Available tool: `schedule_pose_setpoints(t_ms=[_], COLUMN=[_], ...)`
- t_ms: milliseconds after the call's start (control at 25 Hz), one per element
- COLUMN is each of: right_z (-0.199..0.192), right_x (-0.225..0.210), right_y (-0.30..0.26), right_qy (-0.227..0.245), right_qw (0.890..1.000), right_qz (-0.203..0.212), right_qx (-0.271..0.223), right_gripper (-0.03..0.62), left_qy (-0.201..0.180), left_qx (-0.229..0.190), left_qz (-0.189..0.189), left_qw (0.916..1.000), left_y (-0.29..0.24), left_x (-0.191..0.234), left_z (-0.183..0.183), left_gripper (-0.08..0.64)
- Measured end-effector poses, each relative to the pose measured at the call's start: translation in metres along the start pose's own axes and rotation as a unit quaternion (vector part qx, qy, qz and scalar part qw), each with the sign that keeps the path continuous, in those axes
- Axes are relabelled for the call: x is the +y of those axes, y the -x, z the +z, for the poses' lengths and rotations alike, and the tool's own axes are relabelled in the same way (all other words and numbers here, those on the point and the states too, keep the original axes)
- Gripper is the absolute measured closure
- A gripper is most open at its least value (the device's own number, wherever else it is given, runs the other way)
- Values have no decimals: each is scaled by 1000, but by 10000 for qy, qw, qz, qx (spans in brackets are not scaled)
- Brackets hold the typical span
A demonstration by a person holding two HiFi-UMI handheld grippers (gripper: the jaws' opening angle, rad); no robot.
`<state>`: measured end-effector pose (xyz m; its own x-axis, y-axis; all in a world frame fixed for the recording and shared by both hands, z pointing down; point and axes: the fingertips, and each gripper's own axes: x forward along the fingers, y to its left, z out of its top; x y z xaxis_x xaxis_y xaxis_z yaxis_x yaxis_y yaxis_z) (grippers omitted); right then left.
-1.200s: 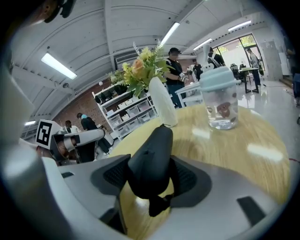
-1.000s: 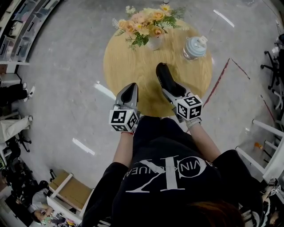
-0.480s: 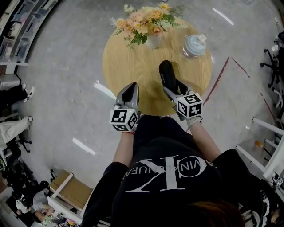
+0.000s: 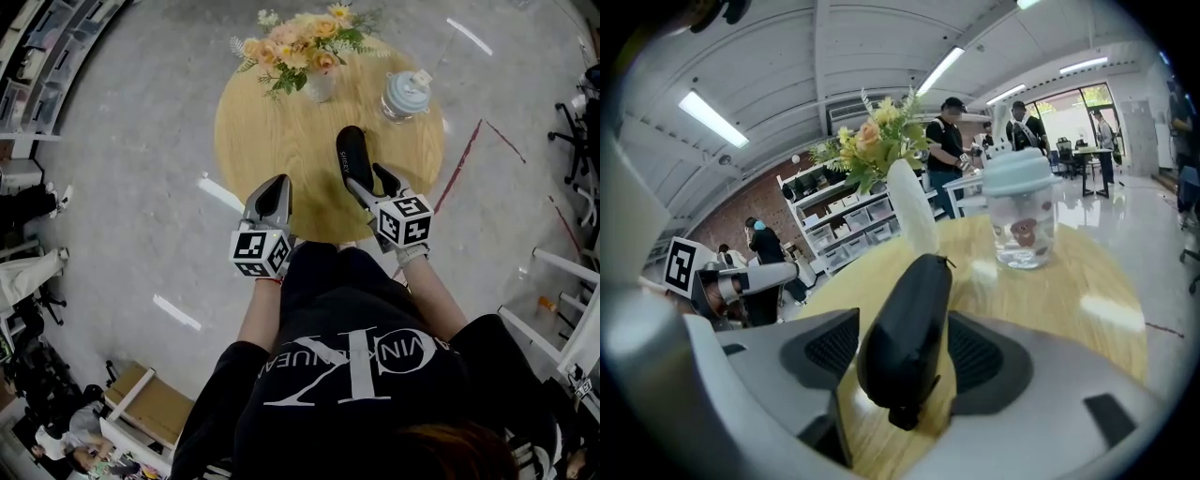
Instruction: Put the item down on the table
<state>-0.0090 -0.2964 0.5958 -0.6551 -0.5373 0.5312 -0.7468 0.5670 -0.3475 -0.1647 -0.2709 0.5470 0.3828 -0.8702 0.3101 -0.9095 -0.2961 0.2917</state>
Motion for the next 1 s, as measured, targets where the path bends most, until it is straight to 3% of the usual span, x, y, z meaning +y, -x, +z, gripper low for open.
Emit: schedule_pose_setpoints(t_ms=[320, 440, 560, 1000], right_z=[30, 42, 54, 94], right_x=[-2, -2, -1, -3], right_y=[21, 31, 43, 71], right_qy=[224, 493, 685, 1156], right_qw=[9984, 9960, 9930, 9823], right_qz=[-122, -255, -312, -402], right_qx=[-510, -704, -911, -1416], right_gripper=[340, 463, 532, 560], left_qy=[-16, -35, -59, -241], left_qx=[-112, -182, -267, -689], left_qz=[-34, -40, -43, -63], left_qw=[9999, 9998, 9996, 9973], left_y=[-2, -2, -1, -4], left_x=[-4, -5, -7, -12], left_z=[9, 15, 23, 58], left_gripper=[548, 548, 549, 548])
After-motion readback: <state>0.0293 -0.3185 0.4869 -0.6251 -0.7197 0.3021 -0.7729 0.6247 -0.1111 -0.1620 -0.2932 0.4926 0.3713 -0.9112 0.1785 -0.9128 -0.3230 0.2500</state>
